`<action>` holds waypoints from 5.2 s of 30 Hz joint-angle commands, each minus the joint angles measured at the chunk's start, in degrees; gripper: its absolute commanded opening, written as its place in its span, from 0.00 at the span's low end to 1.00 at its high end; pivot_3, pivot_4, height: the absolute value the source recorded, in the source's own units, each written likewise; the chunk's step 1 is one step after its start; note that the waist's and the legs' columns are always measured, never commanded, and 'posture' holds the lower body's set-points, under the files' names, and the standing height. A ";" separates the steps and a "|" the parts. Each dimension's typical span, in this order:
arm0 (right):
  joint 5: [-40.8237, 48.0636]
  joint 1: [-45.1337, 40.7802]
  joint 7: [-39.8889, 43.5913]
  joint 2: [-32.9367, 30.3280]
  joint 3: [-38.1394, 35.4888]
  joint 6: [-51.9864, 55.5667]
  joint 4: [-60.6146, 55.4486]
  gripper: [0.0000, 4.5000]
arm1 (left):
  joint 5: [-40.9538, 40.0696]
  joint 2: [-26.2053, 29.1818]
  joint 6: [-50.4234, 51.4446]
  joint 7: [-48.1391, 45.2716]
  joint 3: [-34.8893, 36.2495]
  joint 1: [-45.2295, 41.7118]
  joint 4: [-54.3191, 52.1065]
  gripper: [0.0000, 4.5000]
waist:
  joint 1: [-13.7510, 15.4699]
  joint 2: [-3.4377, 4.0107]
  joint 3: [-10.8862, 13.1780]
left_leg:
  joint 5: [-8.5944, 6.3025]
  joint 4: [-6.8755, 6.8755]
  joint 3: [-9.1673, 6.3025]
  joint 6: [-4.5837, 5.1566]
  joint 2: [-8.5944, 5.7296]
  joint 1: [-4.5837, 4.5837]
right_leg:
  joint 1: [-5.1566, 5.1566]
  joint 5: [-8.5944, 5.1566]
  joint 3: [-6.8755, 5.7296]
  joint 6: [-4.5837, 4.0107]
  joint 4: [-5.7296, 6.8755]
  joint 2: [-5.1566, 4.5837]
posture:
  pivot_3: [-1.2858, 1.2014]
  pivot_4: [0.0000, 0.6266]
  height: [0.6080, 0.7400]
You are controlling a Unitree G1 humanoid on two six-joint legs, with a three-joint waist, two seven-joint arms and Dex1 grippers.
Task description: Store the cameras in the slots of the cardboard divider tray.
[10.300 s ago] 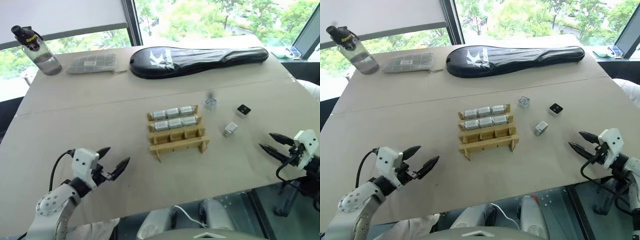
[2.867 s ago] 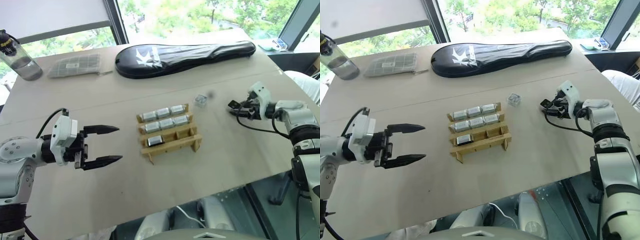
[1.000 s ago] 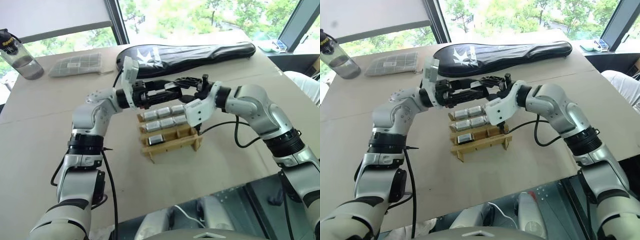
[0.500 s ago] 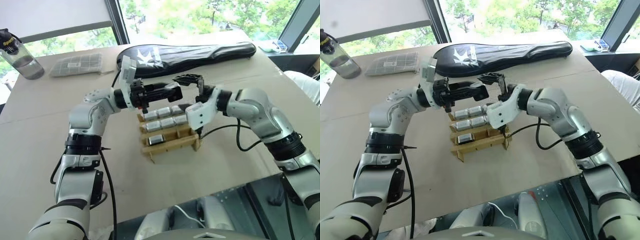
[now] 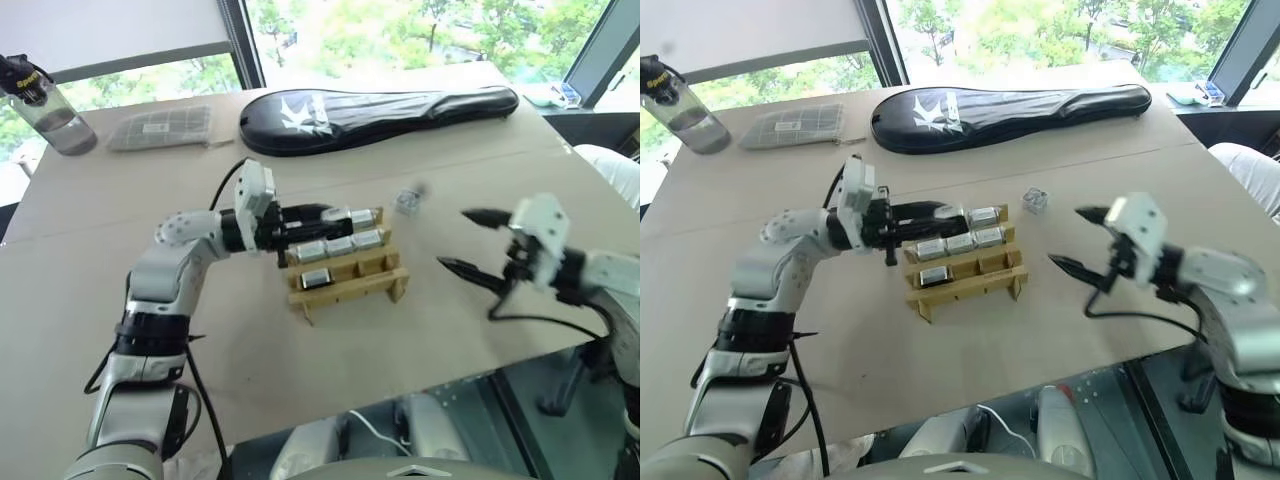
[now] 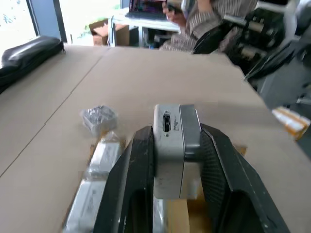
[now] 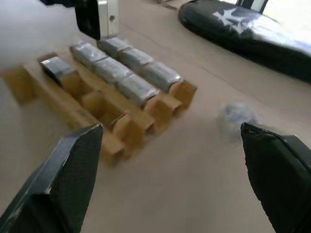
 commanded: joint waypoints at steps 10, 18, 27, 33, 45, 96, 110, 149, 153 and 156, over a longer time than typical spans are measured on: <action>15.75 12.95 19.40 -8.79 -8.76 -4.84 0.56 1.00 | 5.37 -3.53 -8.54 4.51 -4.46 4.15 -3.78 0.16 | 1.51 0.03 0.02 | -0.03 0.00 0.09 0.04 0.06 0.74 | 0.84 0.13 0.05 0.04 -0.19 0.05 | 0.52 0.24 1.00; 17.43 11.11 16.82 -9.08 -8.21 -5.46 0.83 1.00 | 7.53 -4.36 -10.36 6.15 -5.83 6.23 -2.54 0.16 | 1.59 0.03 0.02 | -0.04 0.00 0.04 0.05 0.06 0.65 | 0.80 0.14 -0.01 0.05 -0.28 0.04 | 0.52 0.24 1.00; 18.09 10.28 14.81 -9.53 -7.75 -5.49 0.53 1.00 | 8.02 -5.32 -12.55 5.67 -7.53 8.49 -1.17 0.16 | 1.81 0.06 0.00 | -0.04 0.00 0.03 0.06 0.06 0.65 | 0.81 0.14 -0.02 0.05 -0.28 0.03 | 0.52 0.24 1.00; 18.25 10.50 13.67 -9.74 -7.90 -5.72 0.33 1.00 | 9.05 -6.57 -13.78 5.36 -9.50 7.95 0.06 0.16 | 1.97 0.06 -0.01 | -0.04 0.00 0.03 0.06 0.06 0.65 | 0.81 0.14 -0.02 0.06 -0.29 0.03 | 0.52 0.24 1.00; 19.16 10.68 11.88 -9.79 -8.05 -5.68 -0.28 1.00 | 9.92 -6.57 -15.12 6.96 -9.50 7.27 2.48 0.16 | 2.84 0.06 -0.01 | -0.04 0.00 0.02 0.06 0.06 0.64 | 0.81 0.14 -0.04 0.06 -0.29 0.04 | 0.52 0.24 1.00; -24.16 -61.78 0.45 13.41 23.91 -36.20 95.23 1.00 | -8.58 16.83 7.30 8.14 17.40 19.21 -21.41 1.00 | -1.17 0.20 0.23 | -0.03 -0.37 0.12 0.05 0.09 0.38 | 0.37 0.15 0.04 0.03 -0.44 0.09 | 0.52 0.24 1.00; -30.83 -65.33 -9.91 20.22 23.19 -38.09 103.65 1.00 | -9.97 17.23 7.68 10.14 22.29 25.50 -25.46 1.00 | -1.95 0.25 0.26 | -0.03 -0.37 0.17 0.04 0.11 0.41 | 0.35 0.15 0.10 0.02 -0.38 0.13 | 0.52 0.24 1.00; -36.78 -36.19 -6.00 4.77 25.49 -50.58 27.51 0.43 | -10.45 6.69 10.31 14.02 6.20 6.22 -16.11 1.00 | -1.16 0.24 0.25 | -0.03 -0.26 0.20 0.04 0.09 0.33 | 0.26 0.16 0.12 0.03 -0.28 0.11 | 0.52 0.24 1.00; -40.87 -34.83 -9.59 3.76 27.51 -55.88 25.52 0.43 | -10.83 4.94 11.29 13.37 4.69 3.87 -15.55 1.00 | -1.44 0.24 0.25 | -0.03 -0.17 0.31 0.04 0.09 0.33 | 0.26 0.16 0.19 0.04 -0.25 0.14 | 0.52 0.24 1.00; -44.10 -34.98 -12.68 4.55 29.70 -60.83 25.16 0.43 | -10.65 3.75 11.59 12.09 2.48 0.93 -14.28 1.00 | -1.29 0.20 0.23 | -0.03 -0.15 0.35 0.04 0.09 0.35 | 0.26 0.16 0.19 0.04 -0.23 0.14 | 0.52 0.24 1.00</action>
